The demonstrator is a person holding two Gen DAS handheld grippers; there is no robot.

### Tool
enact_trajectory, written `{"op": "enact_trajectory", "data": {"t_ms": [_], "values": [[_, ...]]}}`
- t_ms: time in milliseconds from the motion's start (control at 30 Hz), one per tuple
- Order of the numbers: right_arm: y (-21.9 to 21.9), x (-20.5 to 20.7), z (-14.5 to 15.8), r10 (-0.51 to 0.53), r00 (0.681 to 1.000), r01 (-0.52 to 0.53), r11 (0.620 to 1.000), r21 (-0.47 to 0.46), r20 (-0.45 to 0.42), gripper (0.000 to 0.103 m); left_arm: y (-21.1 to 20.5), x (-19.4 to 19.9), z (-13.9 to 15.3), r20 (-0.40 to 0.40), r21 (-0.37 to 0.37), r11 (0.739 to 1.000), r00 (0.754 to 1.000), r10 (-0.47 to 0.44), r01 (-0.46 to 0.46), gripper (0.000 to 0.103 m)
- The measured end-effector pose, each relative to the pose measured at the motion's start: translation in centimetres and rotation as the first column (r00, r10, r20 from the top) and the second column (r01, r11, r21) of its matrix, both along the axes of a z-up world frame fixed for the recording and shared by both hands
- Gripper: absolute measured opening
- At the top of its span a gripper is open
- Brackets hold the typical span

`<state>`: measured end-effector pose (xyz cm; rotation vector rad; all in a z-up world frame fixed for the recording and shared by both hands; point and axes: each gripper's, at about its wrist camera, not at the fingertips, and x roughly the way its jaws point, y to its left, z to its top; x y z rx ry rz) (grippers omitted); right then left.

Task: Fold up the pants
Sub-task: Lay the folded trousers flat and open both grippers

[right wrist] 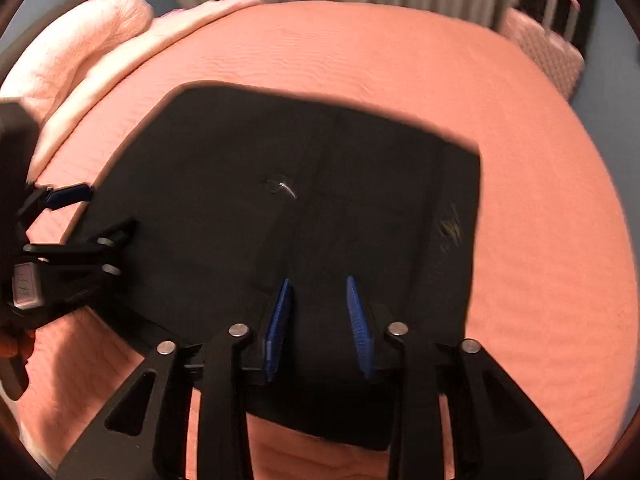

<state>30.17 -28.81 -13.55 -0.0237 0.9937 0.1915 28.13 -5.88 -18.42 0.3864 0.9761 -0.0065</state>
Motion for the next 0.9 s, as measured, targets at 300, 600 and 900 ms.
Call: {"op": "enact_trajectory", "data": {"t_ms": [300, 600, 900], "values": [[-0.6, -3.9, 0.1, -0.092, 0.995, 0.092, 0.995, 0.026, 0.026, 0.018, 0.1, -0.9, 1.0, -0.029, -0.095, 0.990, 0.994, 0.103, -0.106, 0.070], [0.8, -6.3, 1.2, -0.122, 0.992, 0.120, 0.991, 0.065, 0.033, 0.020, 1.8, -3.5, 1.7, -0.021, -0.114, 0.987, 0.993, 0.114, -0.116, 0.070], [-0.7, -8.0, 0.3, -0.130, 0.991, 0.128, 0.988, 0.082, 0.014, 0.021, 5.5, -3.8, -1.4, -0.091, -0.257, 0.945, 0.978, 0.186, -0.204, 0.087]]}}
